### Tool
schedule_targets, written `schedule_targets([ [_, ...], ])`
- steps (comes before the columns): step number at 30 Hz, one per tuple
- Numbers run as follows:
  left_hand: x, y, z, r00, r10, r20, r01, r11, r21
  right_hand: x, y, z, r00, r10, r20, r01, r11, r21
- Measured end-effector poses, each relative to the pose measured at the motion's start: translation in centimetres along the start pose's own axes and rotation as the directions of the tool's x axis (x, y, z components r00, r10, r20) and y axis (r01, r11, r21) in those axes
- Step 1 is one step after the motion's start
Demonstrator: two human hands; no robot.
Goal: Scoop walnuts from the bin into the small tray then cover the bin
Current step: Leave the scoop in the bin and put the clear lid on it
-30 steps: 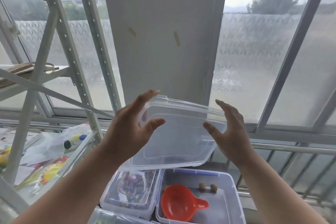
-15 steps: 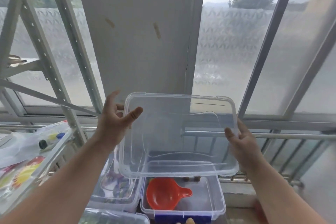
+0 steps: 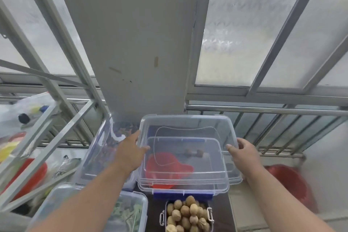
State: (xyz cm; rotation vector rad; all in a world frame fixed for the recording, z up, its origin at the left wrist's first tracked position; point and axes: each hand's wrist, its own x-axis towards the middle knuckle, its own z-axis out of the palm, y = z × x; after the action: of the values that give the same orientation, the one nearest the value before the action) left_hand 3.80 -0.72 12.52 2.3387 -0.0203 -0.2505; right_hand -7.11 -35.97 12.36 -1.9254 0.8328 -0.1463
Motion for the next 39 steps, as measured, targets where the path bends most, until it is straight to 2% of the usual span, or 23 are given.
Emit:
schedule_targets([
  [7, 3.0, -2.7, 5.3, 0.984, -0.168, 0.062, 0.163, 0.984, 0.074, 4.1, 6.5, 4.7, 0.993, 0.121, 0.007, -0.119, 0.986, -0.117],
  [13, 3.9, -4.2, 7.1, 0.977, -0.204, 0.061, 0.187, 0.959, 0.214, 5.0, 8.7, 6.7, 0.996, 0.085, 0.010, -0.080, 0.966, -0.245],
  [16, 4.1, -4.4, 7.4, 0.981, -0.185, 0.062, 0.161, 0.947, 0.278, 5.4, 9.3, 7.4, 0.998, 0.063, 0.015, -0.054, 0.942, -0.330],
  [24, 3.3, -4.3, 7.7, 0.988, -0.132, 0.079, 0.092, 0.919, 0.383, 5.0, 10.1, 8.1, 0.998, 0.054, 0.030, -0.037, 0.911, -0.410],
  [32, 2.1, -3.7, 7.5, 0.996, -0.079, 0.050, 0.058, 0.940, 0.337, 3.9, 9.7, 7.7, 0.995, 0.095, 0.039, -0.078, 0.945, -0.319],
  [36, 1.7, -4.6, 7.1, 0.997, -0.039, 0.062, 0.016, 0.942, 0.337, 3.0, 10.2, 7.6, 0.997, 0.064, 0.047, -0.047, 0.953, -0.298],
  [39, 1.2, -4.6, 6.8, 0.998, 0.004, 0.069, -0.026, 0.945, 0.325, 2.5, 10.4, 7.6, 0.999, -0.011, 0.038, 0.022, 0.954, -0.299],
])
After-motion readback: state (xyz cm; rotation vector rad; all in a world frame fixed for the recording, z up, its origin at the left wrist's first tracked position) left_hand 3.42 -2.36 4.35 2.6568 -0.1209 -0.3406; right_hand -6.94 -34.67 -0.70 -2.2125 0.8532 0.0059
